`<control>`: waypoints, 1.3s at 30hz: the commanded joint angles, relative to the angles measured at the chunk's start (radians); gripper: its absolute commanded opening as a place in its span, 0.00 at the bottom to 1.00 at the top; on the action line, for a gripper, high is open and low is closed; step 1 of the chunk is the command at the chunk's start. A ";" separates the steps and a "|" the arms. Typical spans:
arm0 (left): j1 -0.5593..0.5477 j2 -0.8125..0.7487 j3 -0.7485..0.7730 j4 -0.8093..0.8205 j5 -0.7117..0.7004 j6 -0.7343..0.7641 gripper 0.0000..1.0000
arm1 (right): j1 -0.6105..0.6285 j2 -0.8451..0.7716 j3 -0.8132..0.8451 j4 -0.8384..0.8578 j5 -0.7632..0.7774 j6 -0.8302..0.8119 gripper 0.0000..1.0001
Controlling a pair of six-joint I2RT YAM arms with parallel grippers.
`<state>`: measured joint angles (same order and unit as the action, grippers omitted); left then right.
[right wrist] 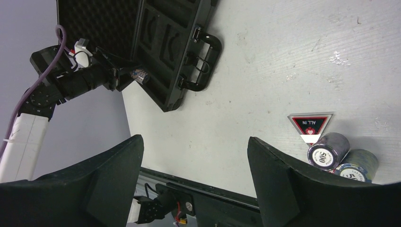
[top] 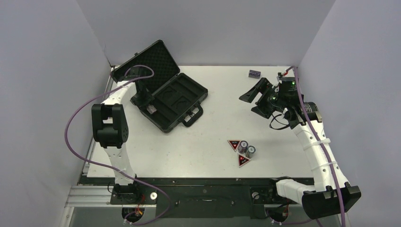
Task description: Pack up texas hold em set
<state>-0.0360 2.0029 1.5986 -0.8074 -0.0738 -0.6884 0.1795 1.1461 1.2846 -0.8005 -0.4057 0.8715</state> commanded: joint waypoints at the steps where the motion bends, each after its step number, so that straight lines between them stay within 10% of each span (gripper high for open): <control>1: 0.007 -0.074 0.013 -0.065 0.049 -0.014 0.00 | 0.006 -0.006 0.000 0.049 -0.011 -0.002 0.76; 33: 0.008 -0.088 -0.080 0.035 0.088 -0.070 0.07 | 0.006 -0.004 -0.017 0.057 -0.019 0.004 0.75; 39: 0.007 -0.077 -0.041 0.023 0.062 -0.064 0.43 | 0.006 0.001 -0.009 0.055 -0.021 0.003 0.75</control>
<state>-0.0307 1.9182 1.5009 -0.8001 0.0074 -0.7540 0.1795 1.1461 1.2675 -0.7773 -0.4168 0.8749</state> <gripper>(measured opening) 0.401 0.757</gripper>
